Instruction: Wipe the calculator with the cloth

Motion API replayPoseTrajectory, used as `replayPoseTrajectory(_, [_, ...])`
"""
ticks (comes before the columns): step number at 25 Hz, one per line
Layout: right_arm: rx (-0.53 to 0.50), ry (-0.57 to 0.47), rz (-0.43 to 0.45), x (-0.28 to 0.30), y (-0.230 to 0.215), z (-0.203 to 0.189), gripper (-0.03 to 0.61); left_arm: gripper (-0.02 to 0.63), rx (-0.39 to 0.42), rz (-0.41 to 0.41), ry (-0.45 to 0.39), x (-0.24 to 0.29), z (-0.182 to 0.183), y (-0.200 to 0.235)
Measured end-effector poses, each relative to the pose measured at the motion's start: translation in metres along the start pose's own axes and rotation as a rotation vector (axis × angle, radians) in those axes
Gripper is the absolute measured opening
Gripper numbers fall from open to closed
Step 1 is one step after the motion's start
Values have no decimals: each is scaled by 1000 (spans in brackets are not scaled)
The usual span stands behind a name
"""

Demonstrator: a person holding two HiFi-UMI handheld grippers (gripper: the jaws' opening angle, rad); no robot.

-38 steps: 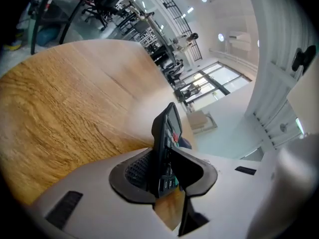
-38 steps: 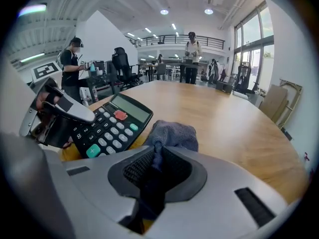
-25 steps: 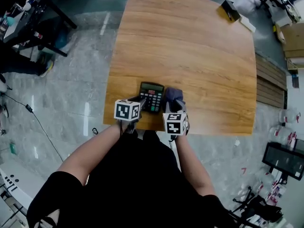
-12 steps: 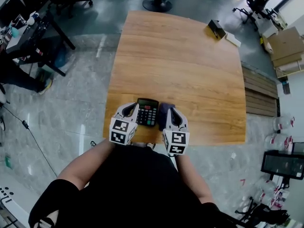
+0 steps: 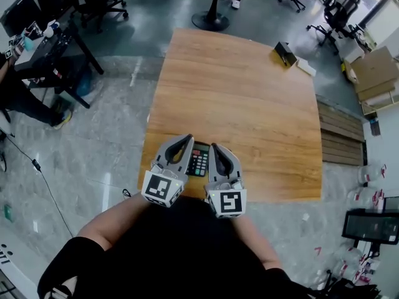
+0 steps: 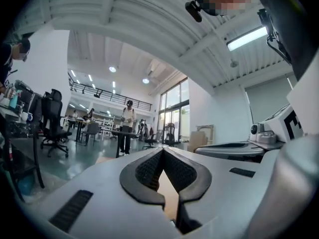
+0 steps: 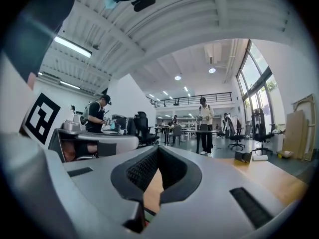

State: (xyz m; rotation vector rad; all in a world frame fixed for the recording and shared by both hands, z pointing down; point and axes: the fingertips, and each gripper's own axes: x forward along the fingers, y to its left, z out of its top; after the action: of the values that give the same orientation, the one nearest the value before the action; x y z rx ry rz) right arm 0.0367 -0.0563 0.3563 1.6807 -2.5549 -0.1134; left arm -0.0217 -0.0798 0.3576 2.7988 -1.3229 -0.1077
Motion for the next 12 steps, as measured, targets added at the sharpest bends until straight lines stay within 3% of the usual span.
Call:
replayPoseTrajectory(5, [-10, -13, 26, 5, 7, 5, 15, 8, 33, -27, 5, 3, 1, -4])
replayPoseTrajectory(12, [-9, -5, 22, 5, 7, 5, 15, 6, 20, -19, 19, 2, -1, -2])
